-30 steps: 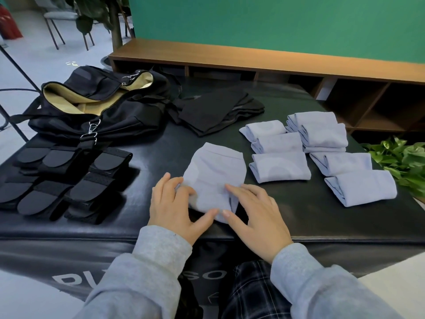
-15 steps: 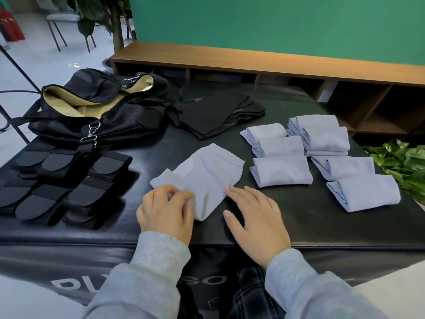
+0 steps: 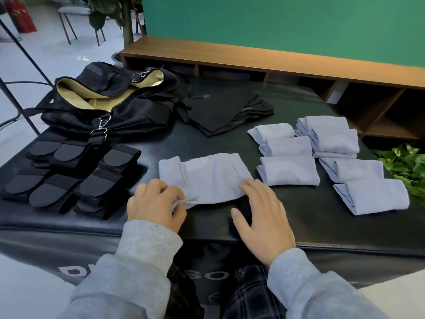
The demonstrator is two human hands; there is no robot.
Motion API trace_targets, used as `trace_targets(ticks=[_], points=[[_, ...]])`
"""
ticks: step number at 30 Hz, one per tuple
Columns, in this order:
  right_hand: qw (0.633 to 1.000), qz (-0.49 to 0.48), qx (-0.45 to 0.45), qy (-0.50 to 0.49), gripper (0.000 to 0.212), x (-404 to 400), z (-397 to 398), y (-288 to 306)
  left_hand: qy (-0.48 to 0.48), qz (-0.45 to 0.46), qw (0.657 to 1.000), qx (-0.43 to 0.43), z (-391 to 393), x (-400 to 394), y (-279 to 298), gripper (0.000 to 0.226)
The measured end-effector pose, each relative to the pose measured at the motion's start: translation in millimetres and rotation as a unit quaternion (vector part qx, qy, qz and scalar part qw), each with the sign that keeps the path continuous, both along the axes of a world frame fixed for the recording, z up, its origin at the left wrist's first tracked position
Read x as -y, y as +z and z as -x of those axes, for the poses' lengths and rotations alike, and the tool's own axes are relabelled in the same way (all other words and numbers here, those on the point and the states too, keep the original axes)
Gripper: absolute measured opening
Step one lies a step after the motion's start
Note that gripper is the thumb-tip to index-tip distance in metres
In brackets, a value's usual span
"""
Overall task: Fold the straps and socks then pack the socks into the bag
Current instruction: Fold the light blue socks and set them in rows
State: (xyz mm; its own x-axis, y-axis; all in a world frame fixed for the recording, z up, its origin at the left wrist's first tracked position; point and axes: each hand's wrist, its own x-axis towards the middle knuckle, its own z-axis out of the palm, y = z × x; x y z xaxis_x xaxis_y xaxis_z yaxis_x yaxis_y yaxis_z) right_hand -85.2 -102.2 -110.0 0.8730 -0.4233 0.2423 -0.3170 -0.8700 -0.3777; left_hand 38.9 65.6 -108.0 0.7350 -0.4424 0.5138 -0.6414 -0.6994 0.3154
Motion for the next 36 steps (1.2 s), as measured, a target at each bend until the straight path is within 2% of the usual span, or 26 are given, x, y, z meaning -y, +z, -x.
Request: trace_targets(ticks=[3,6,10,11,13,14,16,18,19,21,23,26,29,31,36], points=[[1.0,-0.008,0.011,-0.002,0.064,1.1,-0.3,-2.0,-0.025,0.0,0.999,-0.021,-3.8,-7.9,-2.2,0.035],[1.0,0.004,0.028,0.009,0.055,2.1,0.4,-4.1,-0.065,0.035,0.996,-0.05,-8.5,-10.7,-6.2,0.025],[0.996,-0.007,0.085,0.025,0.035,2.4,4.4,-4.7,-0.086,0.06,0.992,-0.072,-15.3,-6.3,-7.5,0.037],[0.994,-0.009,0.102,0.031,0.031,2.6,5.8,-5.3,-0.068,0.06,0.99,-0.111,-14.2,-4.0,-4.4,0.033],[0.992,-0.019,0.117,0.046,0.027,3.5,8.4,-6.9,-0.046,0.075,0.979,-0.185,-12.1,1.0,0.7,0.009],[0.991,-0.025,0.12,0.053,0.027,4.3,9.5,-8.0,-0.049,0.086,0.973,-0.208,-11.4,3.4,3.8,0.015],[0.988,-0.038,0.133,0.065,0.026,5.6,10.8,-9.3,-0.077,0.1,0.959,-0.255,-12.4,7.2,9.2,0.042],[0.983,-0.068,0.152,0.071,0.024,7.0,10.6,-9.4,-0.095,0.049,0.963,-0.246,-18.3,12.6,11.9,0.058],[0.981,-0.085,0.16,0.071,0.023,7.7,10.5,-9.2,-0.101,0.015,0.969,-0.227,-22.9,15.7,8.8,0.059],[0.98,-0.099,0.158,0.074,0.024,8.6,10.8,-8.6,-0.119,-0.017,0.975,-0.188,-27.6,21.2,5.6,0.049],[0.985,-0.087,0.129,0.077,0.033,8.6,11.0,-7.7,-0.14,-0.035,0.984,-0.102,-33.7,25.5,4.4,0.038],[0.994,-0.015,0.061,0.092,0.041,6.2,8.6,-7.6,-0.117,-0.081,0.99,-0.014,-40.2,32.2,7.1,0.029],[0.995,0.042,0.017,0.084,0.04,3.7,4.6,-8.2,-0.109,-0.09,0.989,-0.037,-42.6,41.4,14.4,0.014],[0.996,0.046,0.006,0.07,0.04,3.0,3.2,-7.9,-0.111,-0.08,0.988,-0.071,-44.1,44.9,15.2,0.017],[0.996,0.059,0.008,0.064,0.04,2.4,2.7,-8.3,-0.172,-0.023,0.983,-0.068,-41.6,34.1,13.7,0.013]])
